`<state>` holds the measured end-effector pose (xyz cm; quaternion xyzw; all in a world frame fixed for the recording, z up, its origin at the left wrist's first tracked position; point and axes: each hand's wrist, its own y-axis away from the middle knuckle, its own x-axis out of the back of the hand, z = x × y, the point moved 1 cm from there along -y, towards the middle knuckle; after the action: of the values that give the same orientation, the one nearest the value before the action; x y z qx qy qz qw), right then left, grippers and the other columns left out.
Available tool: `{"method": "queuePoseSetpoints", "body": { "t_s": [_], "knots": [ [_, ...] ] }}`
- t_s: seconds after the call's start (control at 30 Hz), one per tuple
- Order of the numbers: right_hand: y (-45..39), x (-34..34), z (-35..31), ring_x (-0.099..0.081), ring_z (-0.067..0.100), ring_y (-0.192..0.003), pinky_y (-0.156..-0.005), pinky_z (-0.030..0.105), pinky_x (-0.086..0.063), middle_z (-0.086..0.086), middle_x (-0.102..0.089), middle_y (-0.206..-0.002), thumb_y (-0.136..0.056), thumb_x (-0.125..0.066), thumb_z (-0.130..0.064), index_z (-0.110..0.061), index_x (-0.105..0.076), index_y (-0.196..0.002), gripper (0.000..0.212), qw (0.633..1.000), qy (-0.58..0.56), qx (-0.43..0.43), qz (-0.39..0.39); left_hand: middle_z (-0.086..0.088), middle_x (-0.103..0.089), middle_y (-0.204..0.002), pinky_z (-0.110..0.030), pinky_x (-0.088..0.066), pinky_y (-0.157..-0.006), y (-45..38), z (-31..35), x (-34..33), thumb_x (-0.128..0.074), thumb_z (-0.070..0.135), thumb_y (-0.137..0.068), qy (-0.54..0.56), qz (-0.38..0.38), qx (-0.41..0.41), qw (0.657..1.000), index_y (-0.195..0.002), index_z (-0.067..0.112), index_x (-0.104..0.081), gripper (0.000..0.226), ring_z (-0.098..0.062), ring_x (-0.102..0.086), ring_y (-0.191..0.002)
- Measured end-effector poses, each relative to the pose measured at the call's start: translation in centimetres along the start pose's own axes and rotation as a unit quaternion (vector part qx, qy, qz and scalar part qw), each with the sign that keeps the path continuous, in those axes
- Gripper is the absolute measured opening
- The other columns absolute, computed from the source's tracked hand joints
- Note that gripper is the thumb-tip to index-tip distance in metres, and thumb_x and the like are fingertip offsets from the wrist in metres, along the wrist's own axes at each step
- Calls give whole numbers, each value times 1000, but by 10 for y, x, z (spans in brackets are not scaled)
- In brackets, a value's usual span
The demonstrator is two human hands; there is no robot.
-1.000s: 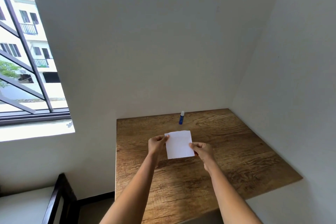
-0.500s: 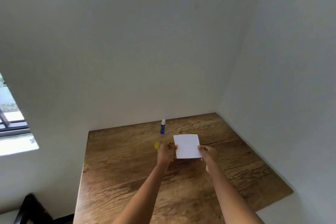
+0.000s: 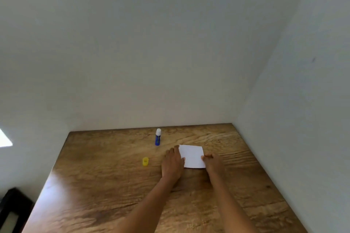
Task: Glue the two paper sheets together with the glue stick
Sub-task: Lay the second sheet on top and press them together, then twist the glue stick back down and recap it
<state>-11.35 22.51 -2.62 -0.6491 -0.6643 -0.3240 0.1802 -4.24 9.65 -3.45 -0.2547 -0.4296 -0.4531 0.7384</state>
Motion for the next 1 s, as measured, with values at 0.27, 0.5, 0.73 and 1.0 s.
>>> {"method": "queuePoseSetpoints", "body": {
  "t_s": [0.27,0.5,0.73,1.0],
  "knots": [
    [3,-9,-8,-61,29,-94,-87,39,-50,13,-68,-103,-90,-52,-30,-8,-66,-98,27,993,44,42,100,-5,-52,-124,-30,-43,-92,4,-1,1,-39,16,-96,43,106,-35,993,-126,14,-46,31,-20,-48,-112],
    [21,-65,-57,-50,21,-114,-97,35,-37,3,-55,-125,-81,-62,-46,-17,-52,-122,51,942,114,314,-43,-3,-50,-93,-35,-44,-82,2,-20,34,-48,2,-83,205,288,57,933,-97,8,-51,15,-16,-45,-84],
    [14,-115,-101,-59,23,-97,-89,38,-46,4,-65,-103,-83,-57,-38,-13,-60,-98,29,939,81,312,-118,-7,-58,-106,-34,-40,-90,-32,-55,60,-47,6,-87,236,262,128,927,-108,7,-52,21,-23,-52,-101],
    [23,-114,-100,-61,17,-80,-69,25,-46,-1,-64,-88,-90,-57,-23,-18,-59,-94,7,946,-61,281,-151,-6,-52,-125,-33,-38,-99,-28,-79,66,-53,14,-86,193,131,52,971,-128,11,-45,43,-22,-47,-119]
  ]
}}
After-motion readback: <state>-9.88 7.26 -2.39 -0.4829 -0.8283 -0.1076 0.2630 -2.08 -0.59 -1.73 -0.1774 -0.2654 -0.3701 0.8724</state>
